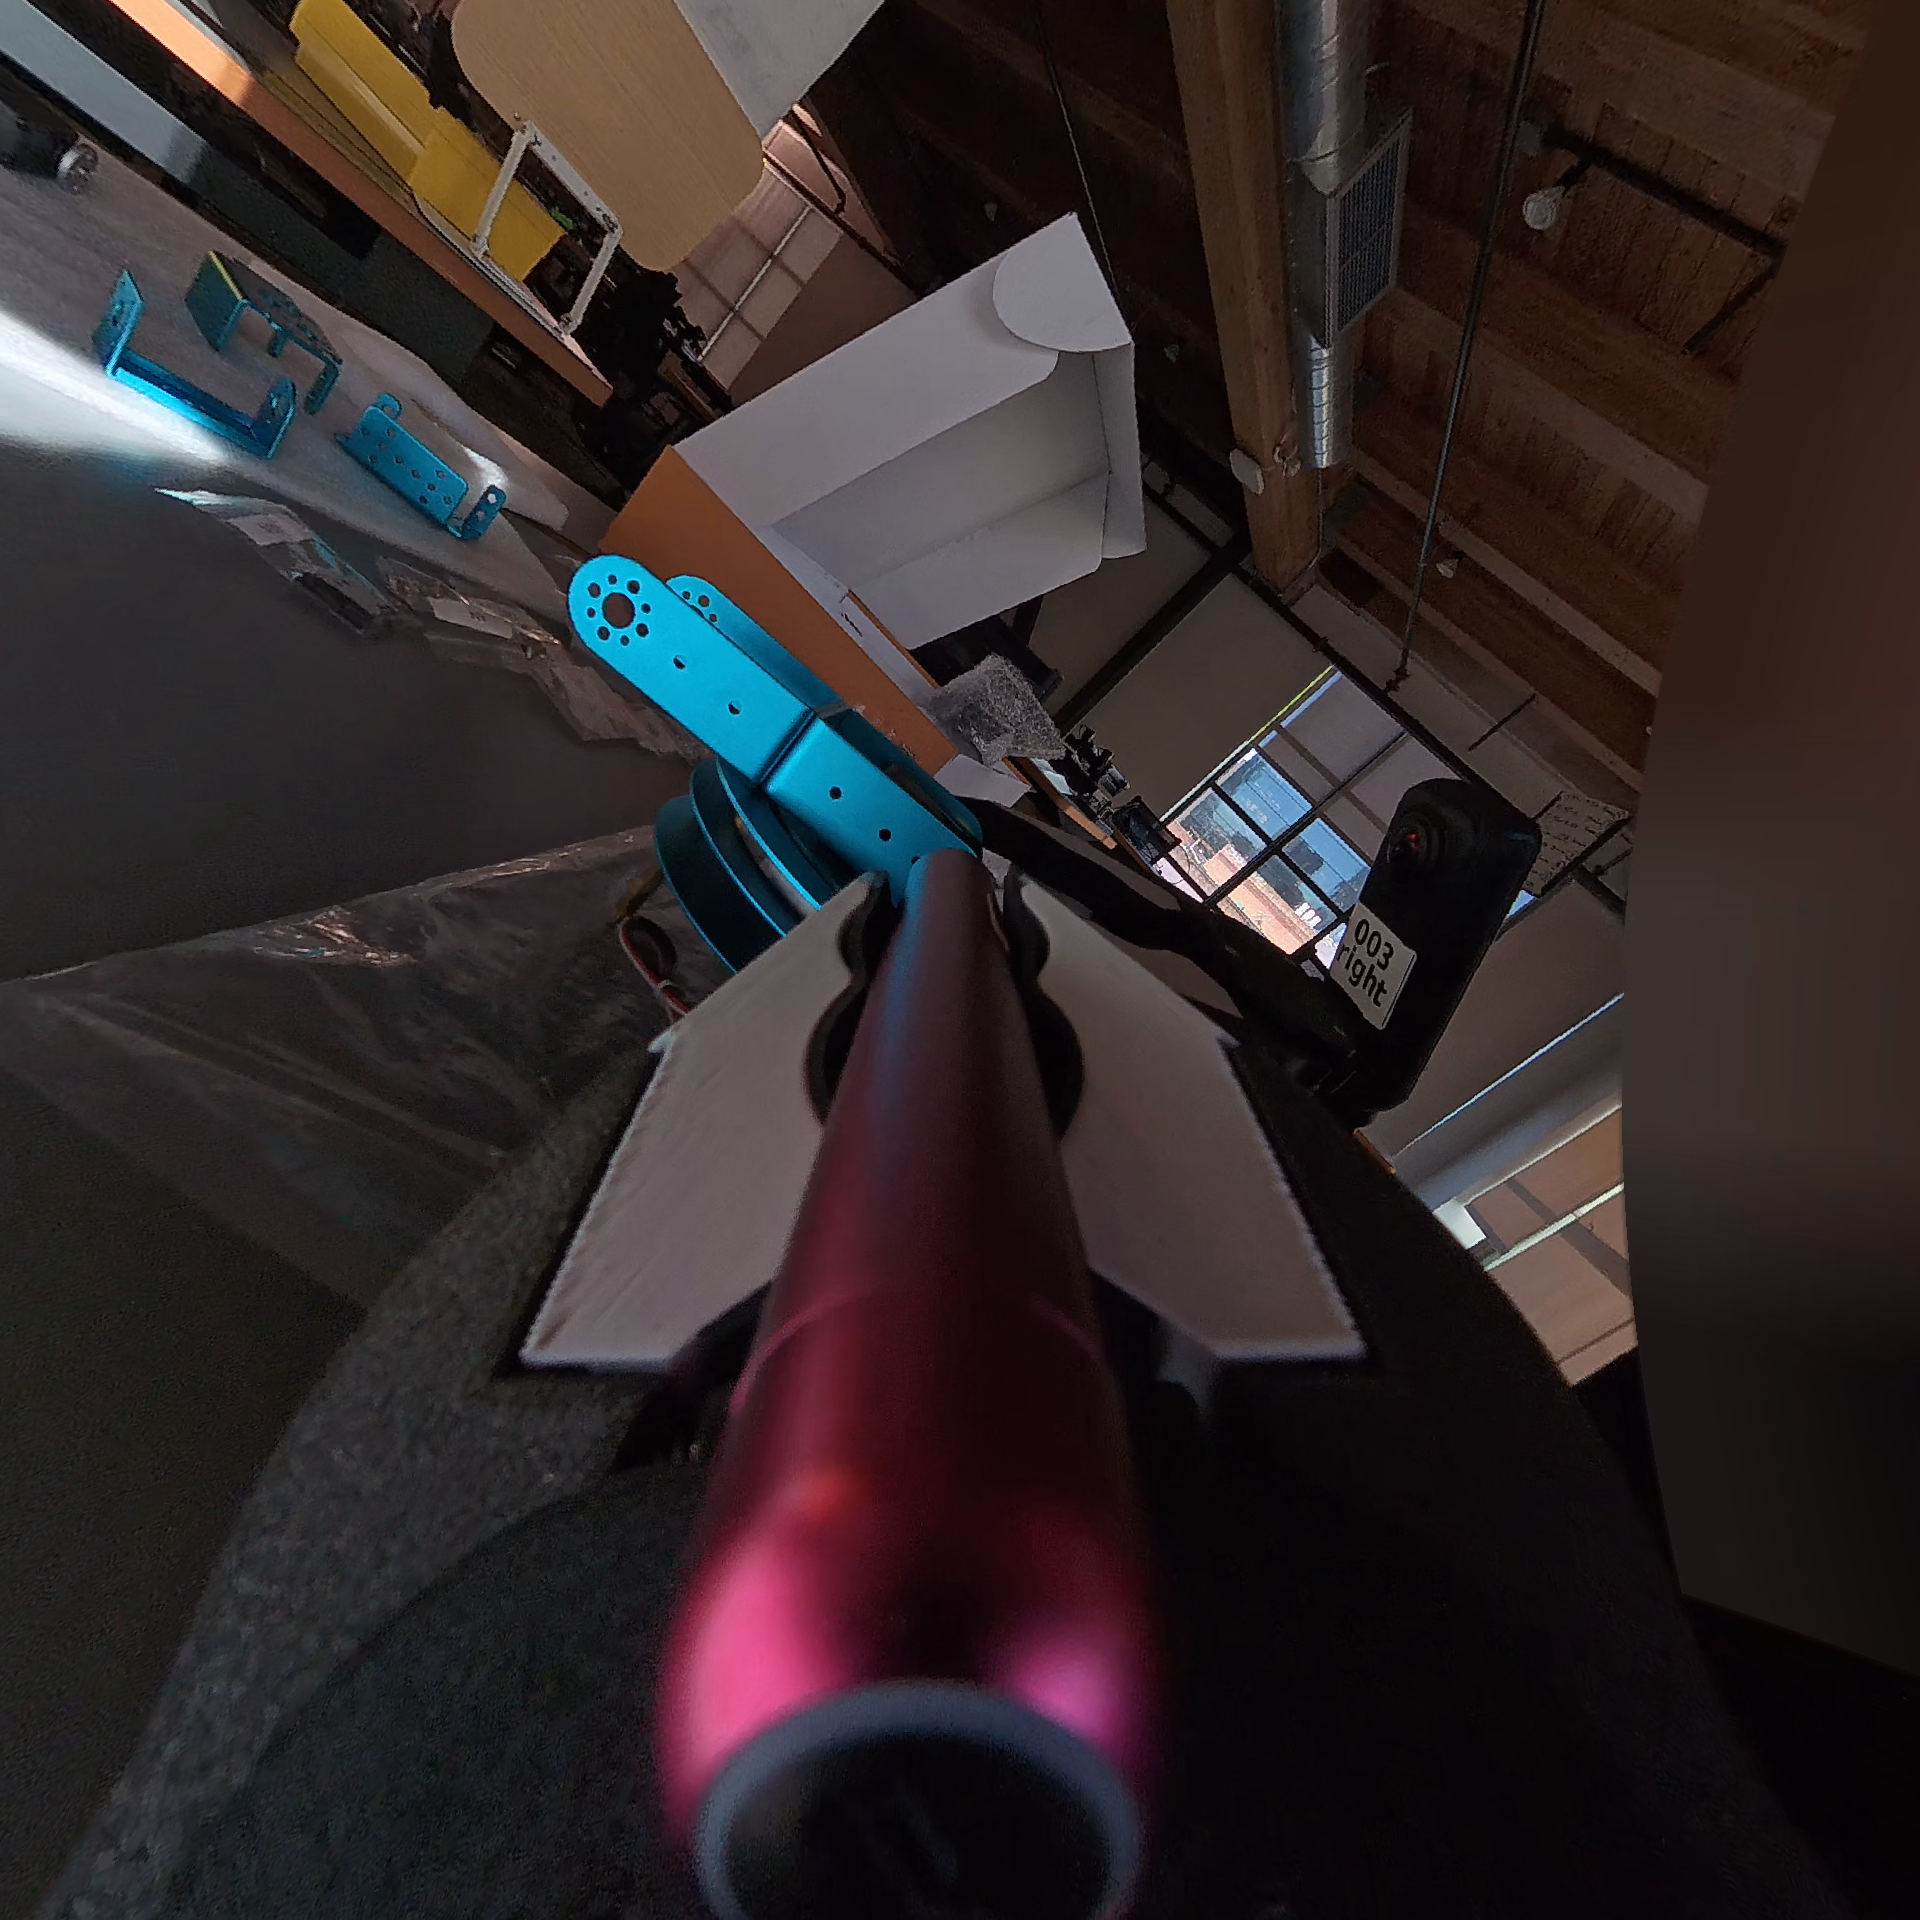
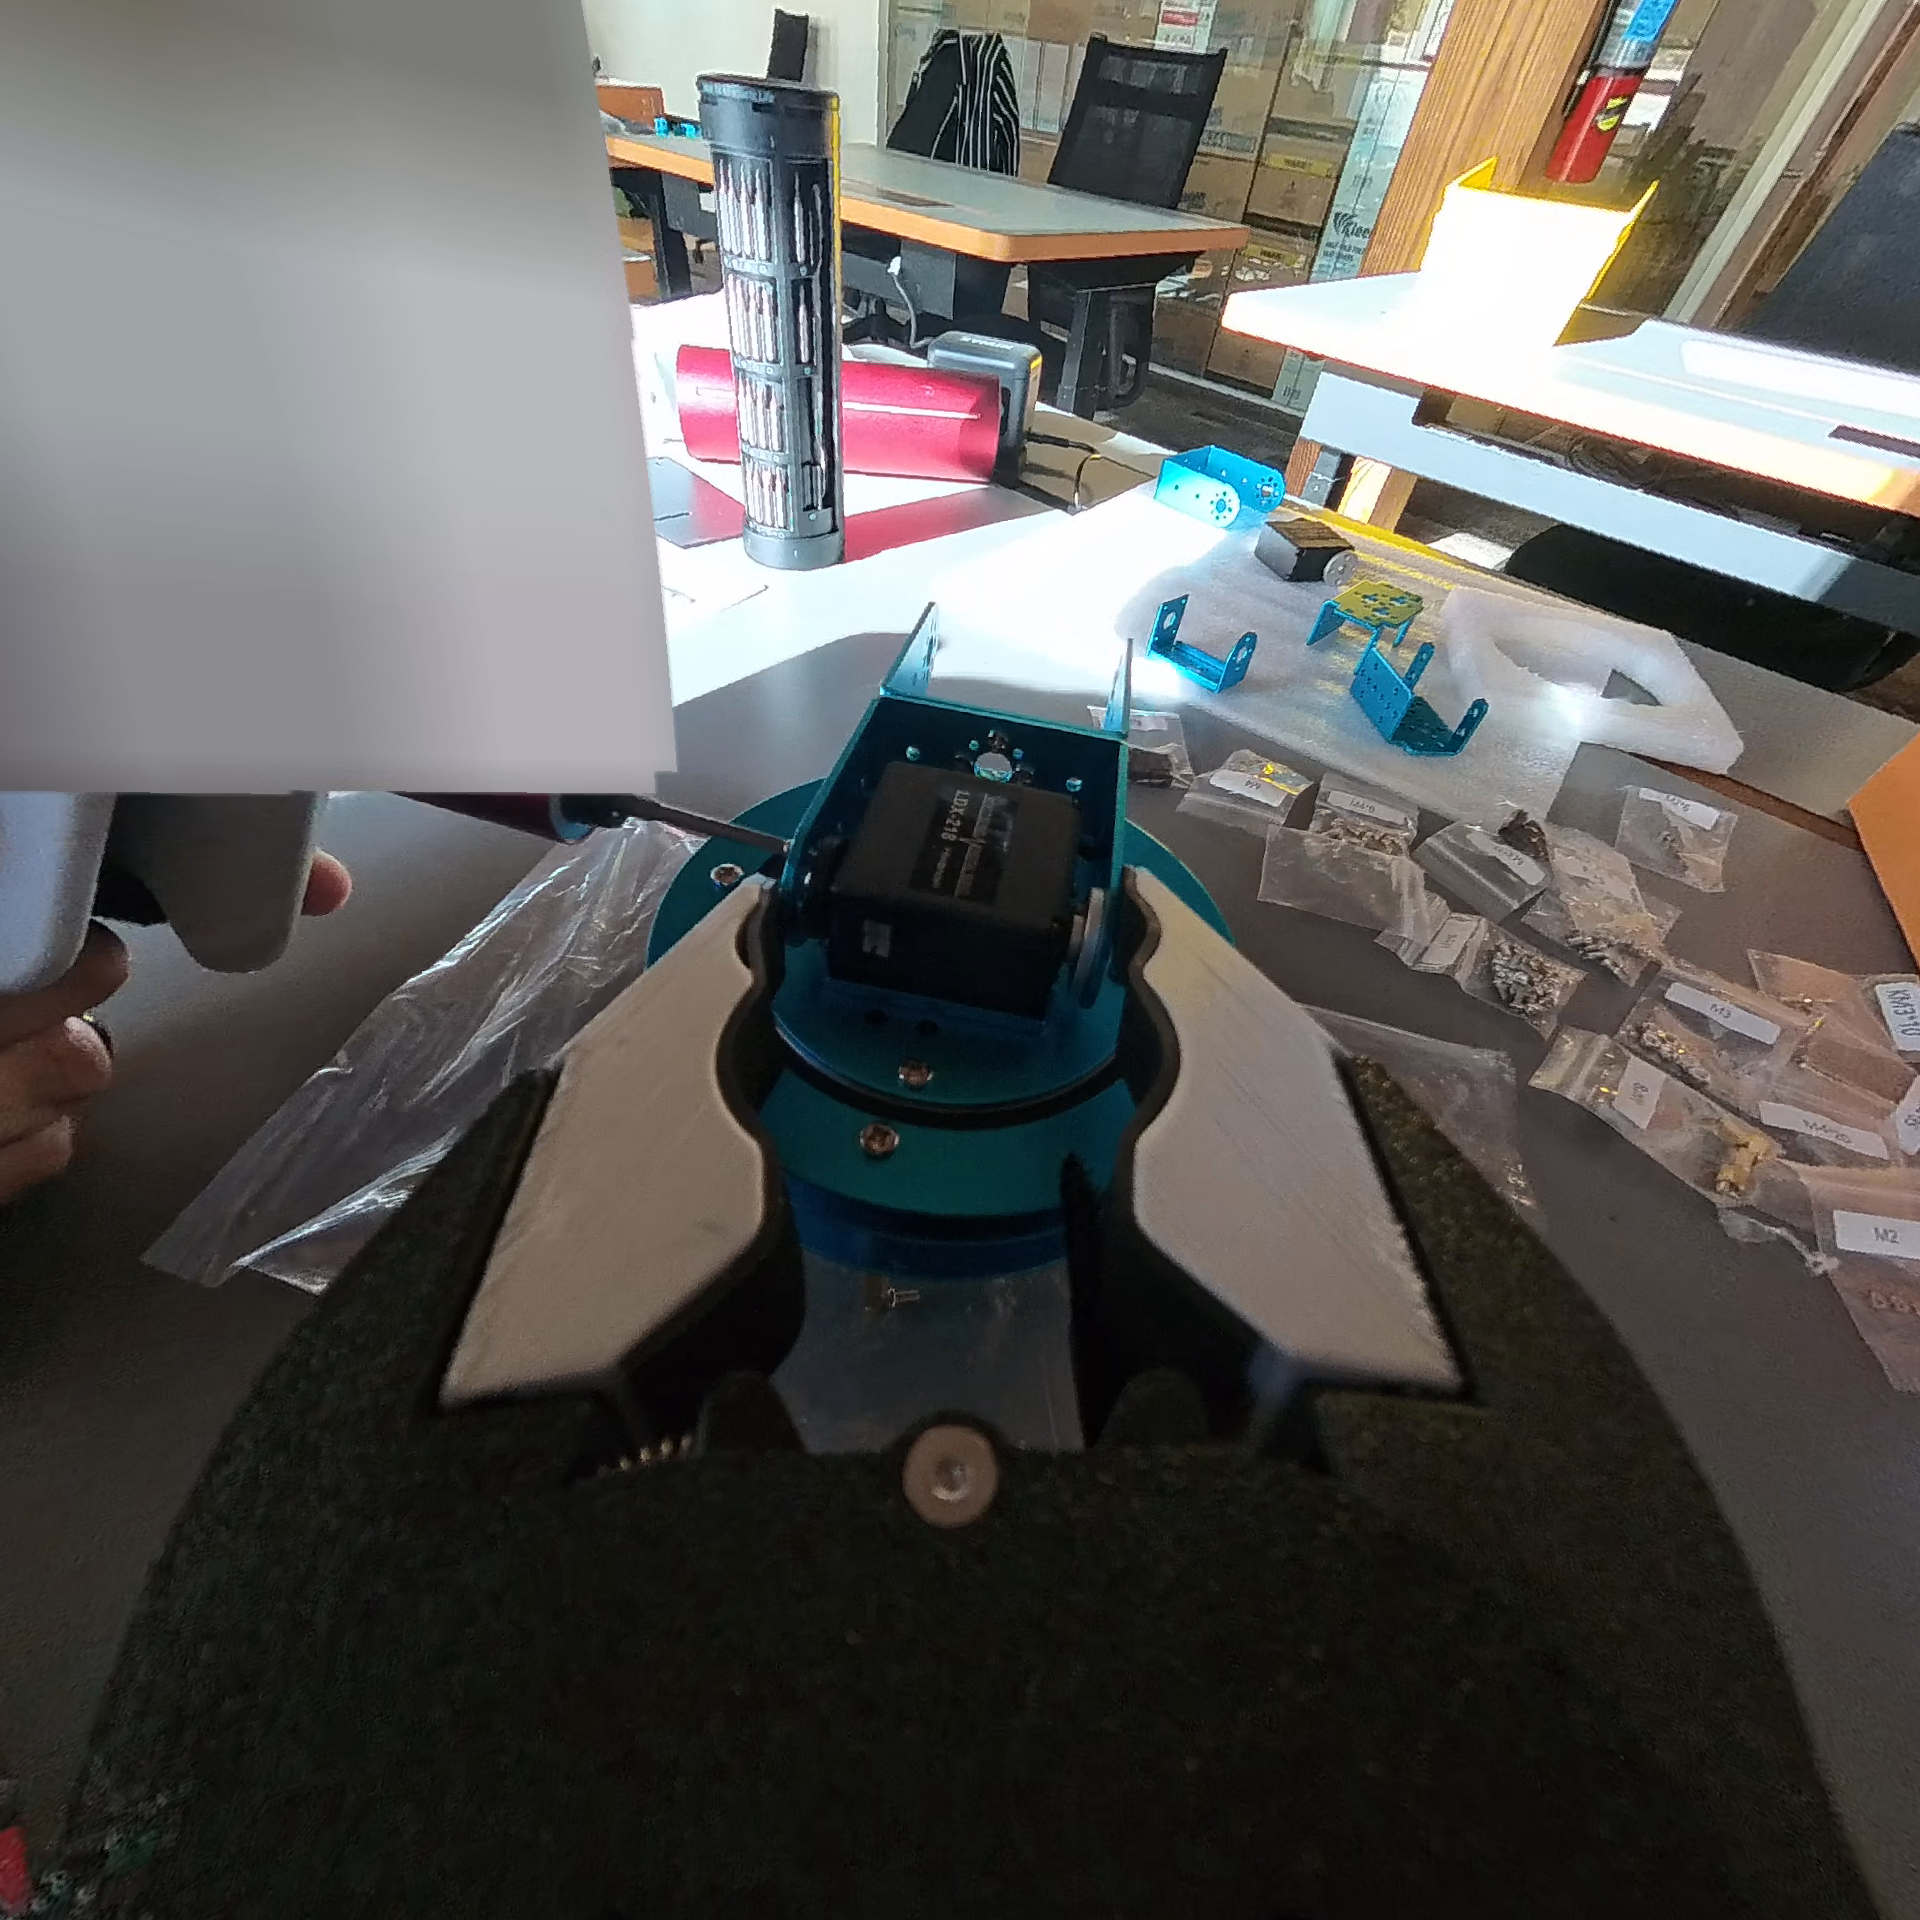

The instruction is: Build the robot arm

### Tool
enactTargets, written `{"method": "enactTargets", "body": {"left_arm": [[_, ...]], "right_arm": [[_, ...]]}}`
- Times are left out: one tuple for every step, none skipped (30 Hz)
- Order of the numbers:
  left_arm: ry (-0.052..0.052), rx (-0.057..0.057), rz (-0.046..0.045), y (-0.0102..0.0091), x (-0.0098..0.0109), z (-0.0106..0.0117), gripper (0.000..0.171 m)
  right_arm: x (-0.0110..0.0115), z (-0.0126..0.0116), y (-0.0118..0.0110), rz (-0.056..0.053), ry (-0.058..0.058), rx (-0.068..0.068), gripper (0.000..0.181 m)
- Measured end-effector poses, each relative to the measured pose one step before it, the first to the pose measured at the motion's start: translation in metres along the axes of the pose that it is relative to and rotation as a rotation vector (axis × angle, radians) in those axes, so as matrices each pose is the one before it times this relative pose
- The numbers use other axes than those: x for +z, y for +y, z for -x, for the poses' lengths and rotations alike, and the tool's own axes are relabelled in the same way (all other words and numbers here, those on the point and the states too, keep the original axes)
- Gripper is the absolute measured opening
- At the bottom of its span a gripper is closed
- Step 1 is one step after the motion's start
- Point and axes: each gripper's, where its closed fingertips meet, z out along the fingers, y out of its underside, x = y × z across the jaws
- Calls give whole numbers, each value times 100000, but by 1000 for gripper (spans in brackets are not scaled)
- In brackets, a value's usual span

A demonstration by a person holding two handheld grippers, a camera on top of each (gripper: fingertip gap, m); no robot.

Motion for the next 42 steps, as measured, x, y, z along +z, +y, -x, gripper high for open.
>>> {"method": "enactTargets", "body": {"left_arm": [[-177,-63,-244,42,-6,-31,21],[-191,101,-496,0,1,2,21],[-163,-508,-419,-24,16,35,21],[-96,-1080,-389,-50,24,45,21],[-172,-699,-630,-50,27,61,21],[-8,-412,-466,-34,22,38,21],[-30,31,-223,-31,16,6,20],[8,94,125,-19,2,-14,20],[271,143,205,-15,17,-22,20],[475,-65,149,-17,7,-32,21],[763,-394,-163,-59,2,-61,21],[-170,372,19,-4,6,30,21],[-238,552,623,56,23,33,21],[-235,393,514,40,30,21,21],[-268,156,372,42,52,46,21],[176,-400,344,22,36,-2,20],[109,-467,415,24,26,9,21],[201,-652,481,26,17,-12,21],[353,-872,711,33,14,4,21],[326,-419,668,-2,15,23,21],[356,-347,751,-21,10,24,21],[194,-613,724,-51,20,39,21],[13,135,410,-60,27,1,21],[-64,755,348,-20,9,-33,21],[1,961,141,12,-4,-48,21],[147,847,-26,51,1,-40,21],[237,4,-177,45,-12,-6,21],[275,-842,-354,12,-18,31,21],[193,-1233,-365,-14,-30,49,21],[189,-1094,-224,-6,-24,44,21],[102,-509,-67,-5,-28,21,21],[121,-400,212,29,-12,-4,21],[69,-202,347,29,-5,-31,21],[-33,204,351,24,-7,-36,21],[-173,354,219,16,5,-28,21],[-250,326,76,2,20,-25,21],[-234,213,26,1,16,-15,21],[-126,279,5,-9,6,-7,21],[1,220,88,-11,6,-3,21],[24,-148,131,-1,-2,5,21],[-16,-141,100,11,2,-3,21],[-69,309,15,12,-8,-19,21]], "right_arm": [[7,2,1,-61,15,46,63],[2,-2,-4,-120,29,81,63],[7,-8,5,-46,-65,56,63],[-6,-10,4,71,-163,178,63],[-8,-4,5,7,-155,18,63],[3,-11,-2,-28,-34,95,62],[6,0,-12,-84,210,412,63],[11,6,0,-277,256,-272,62],[11,-9,-10,-215,114,-180,63],[20,-2,-3,18,71,109,62],[17,9,0,-36,239,342,63],[14,11,-4,-202,424,-106,62],[-18,-22,11,-168,414,-217,63],[-9,-21,5,-128,450,260,63],[-12,-30,1,16,479,-36,63],[-17,-40,16,48,381,-509,62],[-6,-19,8,-132,85,201,63],[0,-2,-3,-386,-196,0,63],[-9,-7,0,-298,-271,-221,63],[-12,5,-1,-227,-268,104,63],[-2,10,-1,-282,-213,67,63],[5,-2,-1,-182,-112,-20,63],[-6,-2,-12,-281,69,159,63],[-10,6,7,-288,57,-31,63],[-19,6,-6,-96,-176,-70,63],[-43,0,-13,-49,-190,293,63],[-18,-8,-19,-300,123,773,63],[-6,15,-29,-269,13,765,63],[-30,29,-31,-255,-401,473,63],[-69,68,-62,-395,-1253,1796,63],[-102,146,-105,-607,-2804,2813,64],[-122,114,-123,-707,-3277,3843,65],[-138,5,-131,-643,-2727,4071,64],[-108,-125,-118,-538,-1780,3754,61],[-76,-58,-78,-174,-1547,2544,60],[-27,-23,-21,13,-649,948,60],[6,-9,-2,-76,241,-406,59],[8,6,24,-100,450,-628,59],[-23,8,-5,-273,166,3,60],[-35,-8,-37,-506,-510,781,60],[-63,-26,-52,-424,-1038,1864,59],[-52,-53,-81,-266,-1084,2803,58]]}}
